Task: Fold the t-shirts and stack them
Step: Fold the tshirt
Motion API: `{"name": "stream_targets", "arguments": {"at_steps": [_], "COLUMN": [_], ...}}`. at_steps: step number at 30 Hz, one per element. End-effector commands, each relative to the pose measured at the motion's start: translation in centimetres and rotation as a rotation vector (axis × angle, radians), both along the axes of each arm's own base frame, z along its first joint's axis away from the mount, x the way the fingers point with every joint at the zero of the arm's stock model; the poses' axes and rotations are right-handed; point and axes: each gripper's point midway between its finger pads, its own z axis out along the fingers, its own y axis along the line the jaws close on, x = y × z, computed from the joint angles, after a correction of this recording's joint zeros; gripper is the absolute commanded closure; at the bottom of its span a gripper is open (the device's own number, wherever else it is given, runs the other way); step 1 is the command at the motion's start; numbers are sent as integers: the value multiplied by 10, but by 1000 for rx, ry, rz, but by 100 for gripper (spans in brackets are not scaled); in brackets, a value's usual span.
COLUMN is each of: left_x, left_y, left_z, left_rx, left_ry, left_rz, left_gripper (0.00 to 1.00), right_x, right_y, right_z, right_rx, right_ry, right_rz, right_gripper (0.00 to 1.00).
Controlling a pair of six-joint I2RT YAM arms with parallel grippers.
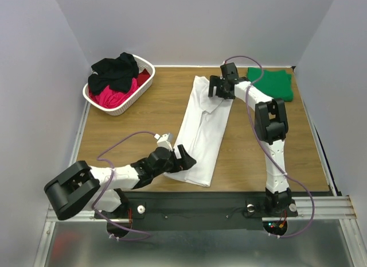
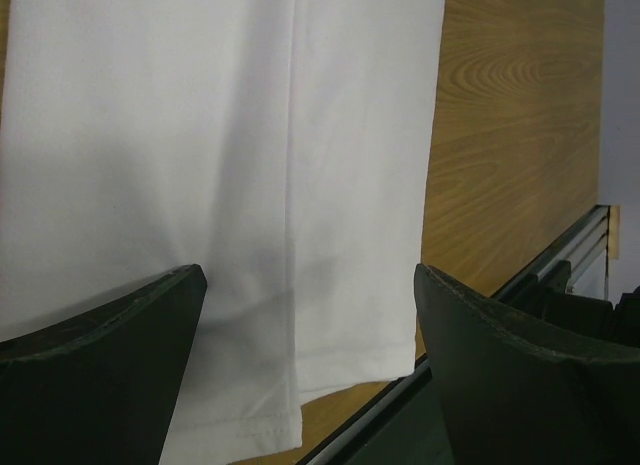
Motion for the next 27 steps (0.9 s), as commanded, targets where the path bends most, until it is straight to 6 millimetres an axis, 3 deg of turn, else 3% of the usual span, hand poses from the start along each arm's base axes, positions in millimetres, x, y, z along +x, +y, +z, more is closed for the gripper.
{"name": "stream_targets", "arguments": {"at_steps": [1,11,15,19,23,26,27], "left_x": [-16,-24,-23,-19,-11,2,10], "left_y": [-19,-67,-85,-90,-83,-77,-73], "left_z": [-8,0,13,18,32,42,53], "left_rx": [9,-25,-73,-85,-79,-7,15], "left_ry": [64,66,57,47,-17,-67,-107], "left_rz": [-54,-177,-215,-208,-177,-137,-106], "left_gripper": [1,1,1,1,1,1,1], "right_x": [-6,12,18,19,20,15,7], "right_y": [3,16,16,18,24,20,15], "right_z": [-45,-46,-47,-49,-33,10,34], "right_rx": [38,108,124,152,166,149,140], "right_ry": [100,83,79,89,59,-6,-32], "right_rz": [37,71,72,96,155,174,172], "right_gripper": [5,5,4,5,5,5,5]}}
